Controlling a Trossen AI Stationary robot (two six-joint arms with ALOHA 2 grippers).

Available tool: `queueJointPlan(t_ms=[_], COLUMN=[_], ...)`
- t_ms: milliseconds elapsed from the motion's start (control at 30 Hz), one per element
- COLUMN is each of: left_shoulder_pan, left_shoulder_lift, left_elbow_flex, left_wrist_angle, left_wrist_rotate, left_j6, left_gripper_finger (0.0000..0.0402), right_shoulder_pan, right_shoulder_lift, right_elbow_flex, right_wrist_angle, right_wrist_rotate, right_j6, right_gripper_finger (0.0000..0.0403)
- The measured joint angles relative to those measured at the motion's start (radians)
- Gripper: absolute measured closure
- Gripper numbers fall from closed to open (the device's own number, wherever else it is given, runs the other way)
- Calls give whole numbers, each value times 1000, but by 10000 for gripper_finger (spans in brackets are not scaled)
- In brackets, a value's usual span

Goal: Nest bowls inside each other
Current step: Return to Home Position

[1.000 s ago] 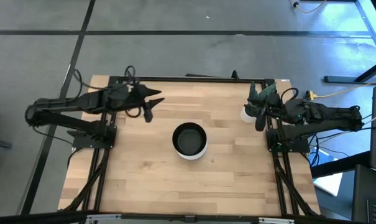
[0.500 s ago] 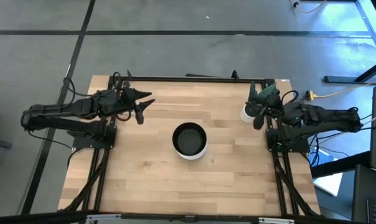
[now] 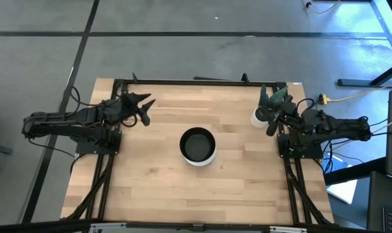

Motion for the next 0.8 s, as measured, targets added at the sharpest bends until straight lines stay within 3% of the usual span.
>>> queueJointPlan(t_ms=[200,800], left_shoulder_pan=[0,0], left_shoulder_lift=[-39,-51], left_elbow_flex=[-56,-85], left_wrist_angle=[0,-10], left_wrist_rotate=[-37,-49], left_j6=[-26,-68], left_gripper_finger=[255,257], right_shoulder_pan=[0,0], right_shoulder_lift=[-44,-67], right_elbow_flex=[-23,-44], right_wrist_angle=[-26,-41], right_wrist_rotate=[85,78], right_j6=[-13,10], right_gripper_finger=[241,241])
